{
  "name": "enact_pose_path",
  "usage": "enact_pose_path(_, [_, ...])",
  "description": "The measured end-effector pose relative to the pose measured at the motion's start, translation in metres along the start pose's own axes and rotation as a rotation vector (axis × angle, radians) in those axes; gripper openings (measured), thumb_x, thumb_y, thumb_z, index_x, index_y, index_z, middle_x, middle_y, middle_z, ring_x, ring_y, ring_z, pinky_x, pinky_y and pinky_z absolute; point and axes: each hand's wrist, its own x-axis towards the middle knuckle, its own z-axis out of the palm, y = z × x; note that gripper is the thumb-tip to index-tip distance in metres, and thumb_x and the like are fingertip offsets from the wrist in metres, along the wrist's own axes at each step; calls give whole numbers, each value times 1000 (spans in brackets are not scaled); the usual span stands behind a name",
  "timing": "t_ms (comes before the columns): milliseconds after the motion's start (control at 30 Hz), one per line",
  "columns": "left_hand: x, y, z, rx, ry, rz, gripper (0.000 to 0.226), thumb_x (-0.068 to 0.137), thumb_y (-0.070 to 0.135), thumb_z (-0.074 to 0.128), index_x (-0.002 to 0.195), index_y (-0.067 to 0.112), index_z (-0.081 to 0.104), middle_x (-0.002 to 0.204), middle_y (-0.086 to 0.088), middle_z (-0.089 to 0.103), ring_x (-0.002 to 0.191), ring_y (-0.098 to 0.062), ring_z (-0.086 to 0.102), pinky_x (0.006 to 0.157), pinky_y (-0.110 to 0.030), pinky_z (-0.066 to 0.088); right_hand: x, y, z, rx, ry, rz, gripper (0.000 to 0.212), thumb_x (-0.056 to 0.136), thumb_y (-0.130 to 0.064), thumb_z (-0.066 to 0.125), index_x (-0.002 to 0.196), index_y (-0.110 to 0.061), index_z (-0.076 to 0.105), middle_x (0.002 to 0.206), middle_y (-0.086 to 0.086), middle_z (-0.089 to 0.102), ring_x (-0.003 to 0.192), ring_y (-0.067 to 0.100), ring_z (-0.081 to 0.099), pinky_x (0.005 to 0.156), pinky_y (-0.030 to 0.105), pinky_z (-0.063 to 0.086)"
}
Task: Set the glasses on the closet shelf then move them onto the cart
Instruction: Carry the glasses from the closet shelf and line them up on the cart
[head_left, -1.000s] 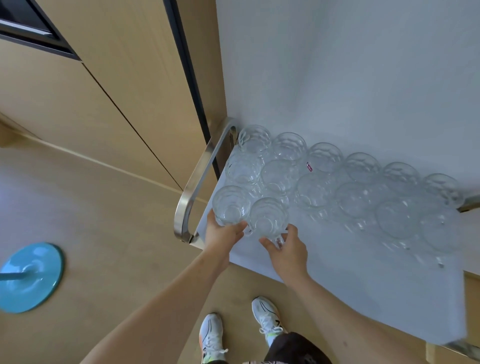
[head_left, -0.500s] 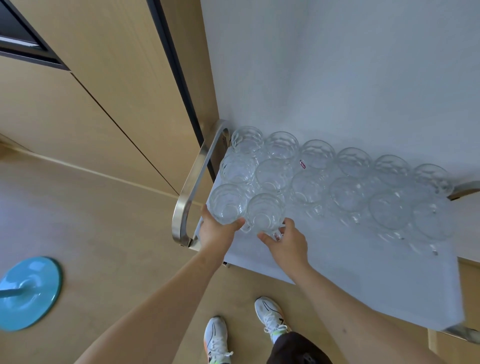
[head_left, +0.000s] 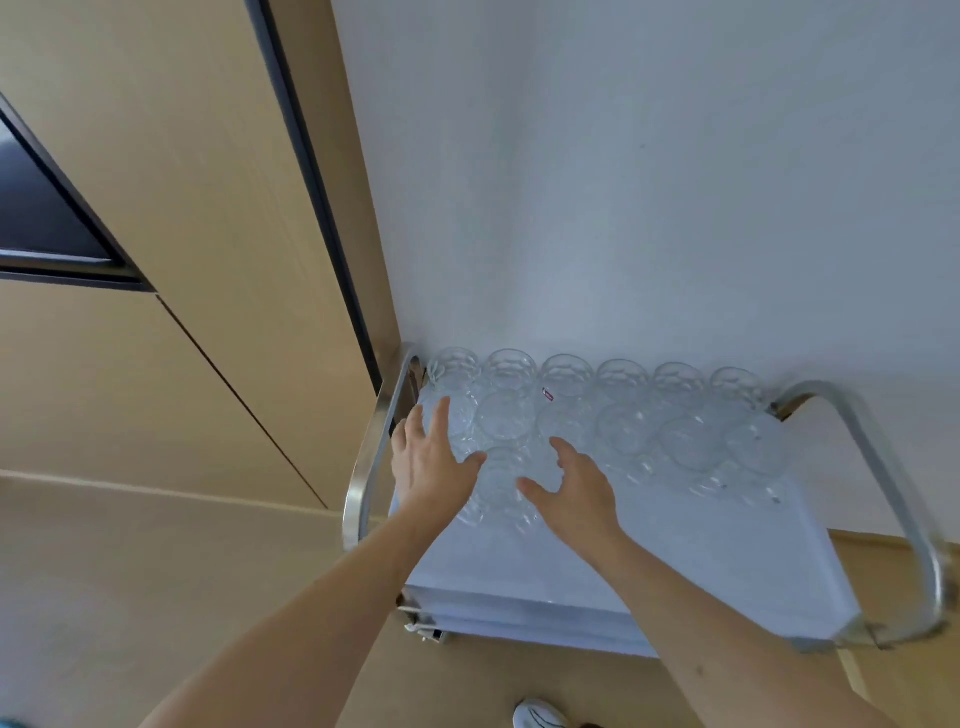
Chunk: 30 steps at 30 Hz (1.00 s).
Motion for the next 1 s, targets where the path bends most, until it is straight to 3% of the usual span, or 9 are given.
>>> enact_pose_path(233, [-19, 57, -37, 66, 8, 333, 82, 95, 50, 62, 160, 36, 13, 169, -7, 8, 153, -33, 6, 122, -46, 19, -41, -24, -66, -202, 200, -88, 77, 91, -56, 64, 154, -26, 33, 150, 9, 42, 137, 31, 39, 110, 41, 38])
enact_pose_path(500, [-66, 148, -36, 82, -106, 700, 83, 93, 52, 64, 160, 33, 18, 168, -8, 10, 153, -32, 7, 124, -46, 19, -118, 5, -153, -413, 389, 33, 80, 92, -59, 60, 157, -27, 26, 158, 8, 34, 141, 32, 32, 112, 44, 34])
enact_pose_path(667, [-102, 202, -38, 112, -151, 869, 83, 93, 51, 64, 160, 31, 20, 168, -9, 14, 153, -30, 10, 121, -46, 25, -164, 28, -203, -443, 493, 103, 81, 90, -60, 61, 155, -27, 28, 153, 6, 38, 137, 32, 35, 111, 43, 35])
enact_pose_path(1000, [-201, 316, 9, 202, -196, 1115, 85, 92, 53, 63, 160, 32, 18, 168, -9, 11, 153, -31, 9, 120, -49, 24, -256, 107, -297, -392, 613, 227, 85, 93, -62, 55, 160, -31, 14, 165, 8, 17, 148, 32, 18, 118, 46, 24])
